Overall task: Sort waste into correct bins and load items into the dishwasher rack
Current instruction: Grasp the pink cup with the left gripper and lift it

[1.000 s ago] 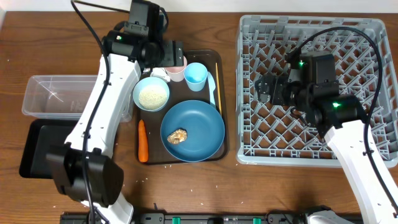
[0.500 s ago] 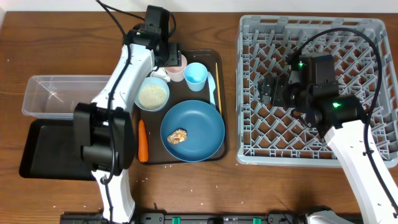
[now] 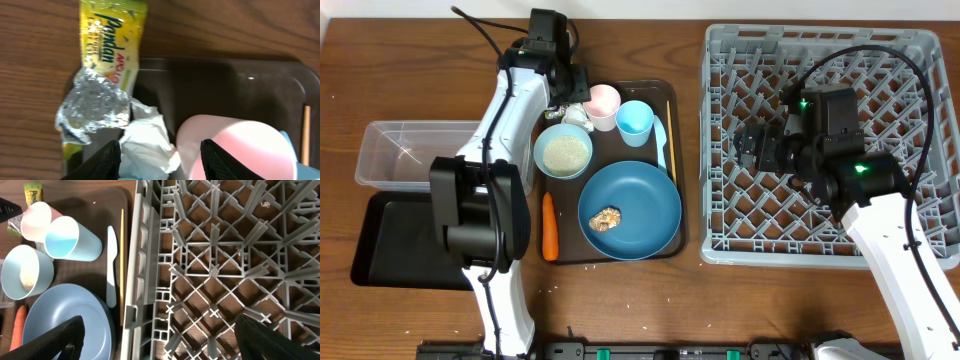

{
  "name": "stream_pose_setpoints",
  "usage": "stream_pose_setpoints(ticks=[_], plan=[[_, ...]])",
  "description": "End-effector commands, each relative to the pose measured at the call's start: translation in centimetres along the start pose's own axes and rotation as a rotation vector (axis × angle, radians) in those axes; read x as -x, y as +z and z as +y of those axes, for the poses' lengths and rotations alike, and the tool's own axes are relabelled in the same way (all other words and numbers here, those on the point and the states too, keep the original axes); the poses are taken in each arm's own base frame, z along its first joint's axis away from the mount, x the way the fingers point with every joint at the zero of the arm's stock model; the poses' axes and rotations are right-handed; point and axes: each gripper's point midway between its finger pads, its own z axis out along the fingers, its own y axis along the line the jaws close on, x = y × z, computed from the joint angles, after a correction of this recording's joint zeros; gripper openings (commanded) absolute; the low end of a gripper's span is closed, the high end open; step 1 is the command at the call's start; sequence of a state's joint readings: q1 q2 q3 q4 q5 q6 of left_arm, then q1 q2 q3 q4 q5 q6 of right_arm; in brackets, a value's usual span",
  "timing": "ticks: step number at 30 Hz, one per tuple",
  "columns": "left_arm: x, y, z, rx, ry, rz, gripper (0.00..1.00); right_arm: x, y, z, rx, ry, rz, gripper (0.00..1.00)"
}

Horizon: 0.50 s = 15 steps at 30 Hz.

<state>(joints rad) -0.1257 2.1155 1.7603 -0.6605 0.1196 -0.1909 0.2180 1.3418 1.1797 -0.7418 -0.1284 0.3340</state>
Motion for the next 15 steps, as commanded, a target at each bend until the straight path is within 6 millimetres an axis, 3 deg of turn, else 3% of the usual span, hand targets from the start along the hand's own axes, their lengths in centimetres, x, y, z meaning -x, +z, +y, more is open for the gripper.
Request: stream_pose_setpoints(ticks=[1, 9, 15], plan=[[-1.07, 1.48, -0.56, -0.030, -0.007, 0.044, 0.52, 0.65, -0.25, 0.26, -0.004, 0.004, -0.014, 0.92], [-1.88, 2.36, -0.70, -0.049, -0.007, 0.077, 0.38, 0.66, -0.25, 0.26, -0.004, 0.004, -0.015, 0.92], [-1.99, 2.35, -0.70, -0.047, -0.002, 0.081, 0.09, 0.66, -0.25, 0.26, -0.004, 0.004, -0.015, 0.91]])
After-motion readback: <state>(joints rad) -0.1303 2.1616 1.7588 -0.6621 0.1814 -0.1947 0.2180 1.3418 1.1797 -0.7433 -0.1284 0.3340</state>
